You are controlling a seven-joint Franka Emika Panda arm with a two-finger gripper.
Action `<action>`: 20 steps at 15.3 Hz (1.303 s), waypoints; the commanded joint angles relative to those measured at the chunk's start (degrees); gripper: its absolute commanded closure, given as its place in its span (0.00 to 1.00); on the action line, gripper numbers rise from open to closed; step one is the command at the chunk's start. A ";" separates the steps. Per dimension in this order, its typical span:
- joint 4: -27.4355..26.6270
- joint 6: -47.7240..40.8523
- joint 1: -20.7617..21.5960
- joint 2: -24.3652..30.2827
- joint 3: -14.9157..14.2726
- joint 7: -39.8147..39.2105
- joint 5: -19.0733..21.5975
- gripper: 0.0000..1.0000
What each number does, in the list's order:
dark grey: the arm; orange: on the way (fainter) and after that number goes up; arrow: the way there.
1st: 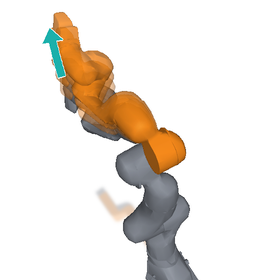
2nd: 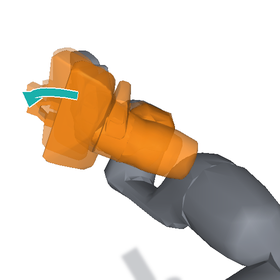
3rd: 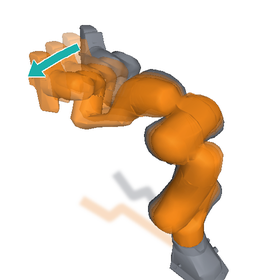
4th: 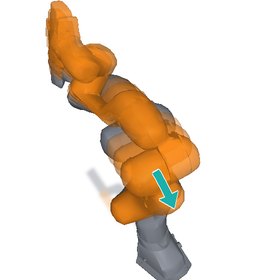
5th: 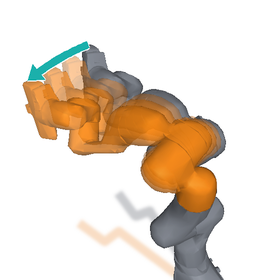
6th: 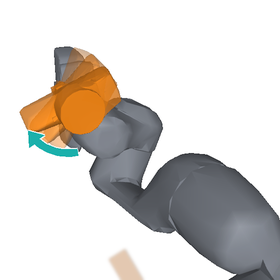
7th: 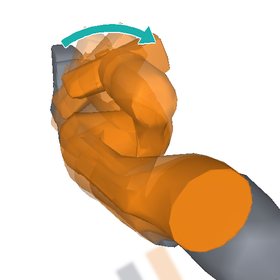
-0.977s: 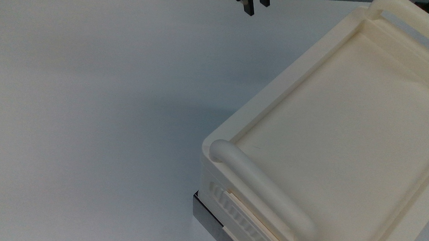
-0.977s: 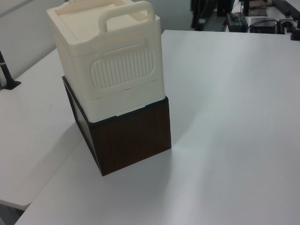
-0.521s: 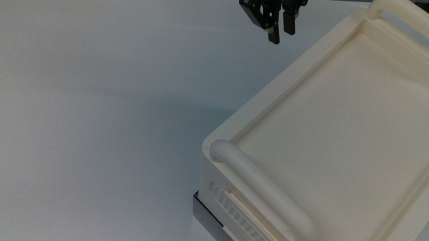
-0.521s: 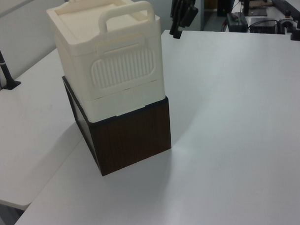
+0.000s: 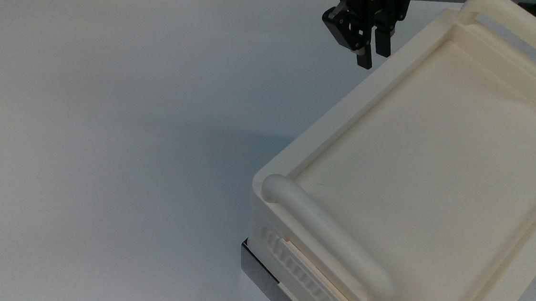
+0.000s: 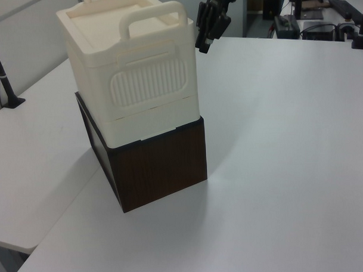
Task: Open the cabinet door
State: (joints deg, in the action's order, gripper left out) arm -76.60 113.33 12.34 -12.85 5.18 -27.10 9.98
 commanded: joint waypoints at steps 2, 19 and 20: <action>1.90 2.32 0.23 -1.83 1.14 -1.11 1.01 0.66; -1.71 0.24 -2.58 -0.34 1.76 4.08 1.18 1.00; -1.71 -0.73 -3.36 -0.16 1.76 4.08 1.18 1.00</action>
State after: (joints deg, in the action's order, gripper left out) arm -76.01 115.66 11.83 -14.16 7.19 -24.12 10.66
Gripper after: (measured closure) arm 0.863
